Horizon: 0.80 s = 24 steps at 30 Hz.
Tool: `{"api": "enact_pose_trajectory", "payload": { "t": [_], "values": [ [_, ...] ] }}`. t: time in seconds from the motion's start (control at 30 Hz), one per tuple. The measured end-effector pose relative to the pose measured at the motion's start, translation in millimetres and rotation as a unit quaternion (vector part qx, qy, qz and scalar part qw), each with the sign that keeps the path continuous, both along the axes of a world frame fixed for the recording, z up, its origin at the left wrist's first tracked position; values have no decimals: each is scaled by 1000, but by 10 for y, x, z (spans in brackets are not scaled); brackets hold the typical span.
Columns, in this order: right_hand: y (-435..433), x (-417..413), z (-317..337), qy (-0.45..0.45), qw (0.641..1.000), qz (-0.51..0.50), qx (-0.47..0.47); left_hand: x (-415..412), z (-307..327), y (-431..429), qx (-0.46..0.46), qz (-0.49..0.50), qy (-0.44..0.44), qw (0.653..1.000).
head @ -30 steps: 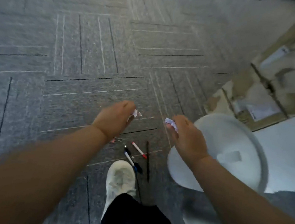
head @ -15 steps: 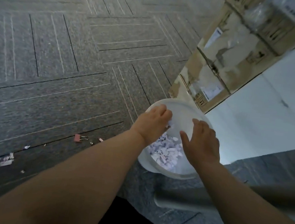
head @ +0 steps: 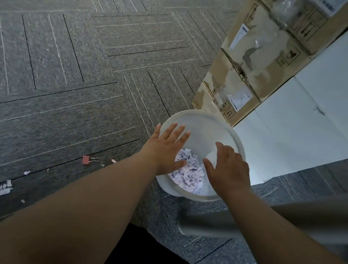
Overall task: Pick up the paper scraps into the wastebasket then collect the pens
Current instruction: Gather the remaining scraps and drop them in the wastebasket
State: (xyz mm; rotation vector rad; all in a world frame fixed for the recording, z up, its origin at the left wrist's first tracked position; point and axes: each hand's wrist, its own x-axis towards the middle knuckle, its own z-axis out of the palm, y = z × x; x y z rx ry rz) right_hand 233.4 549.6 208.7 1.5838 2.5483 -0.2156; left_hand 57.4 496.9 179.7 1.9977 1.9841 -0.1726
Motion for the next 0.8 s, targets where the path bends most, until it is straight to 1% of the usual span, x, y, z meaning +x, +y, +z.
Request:
{"api": "enact_pose_trajectory", "payload": {
  "t": [0.1,0.2,0.37,0.47,0.6,0.7,0.8],
  "values": [
    [-69,-178,29,-1,1000,24,-4,-166,110,-100,26,13,-2,1000],
    [-177,-518,50,-7,998,68,-9,-478,179,-353,44,65,-8,997],
    [-529,-1368,-51,-21,986,166,-23,-1163,73,-1114,19,154,12,988],
    [-847,-1911,-197,-11,975,218,-35,-1592,-112,-1654,-1,208,31,978],
    [-1294,-2528,-526,-30,960,274,-47,-2133,-445,-2409,-35,277,53,959],
    [-1612,-2888,-872,-41,946,315,-64,-2448,-751,-2937,-65,333,47,940],
    [-1928,-3150,-1263,-61,932,346,-92,-2634,-1110,-3346,-84,379,22,921]
  ]
}}
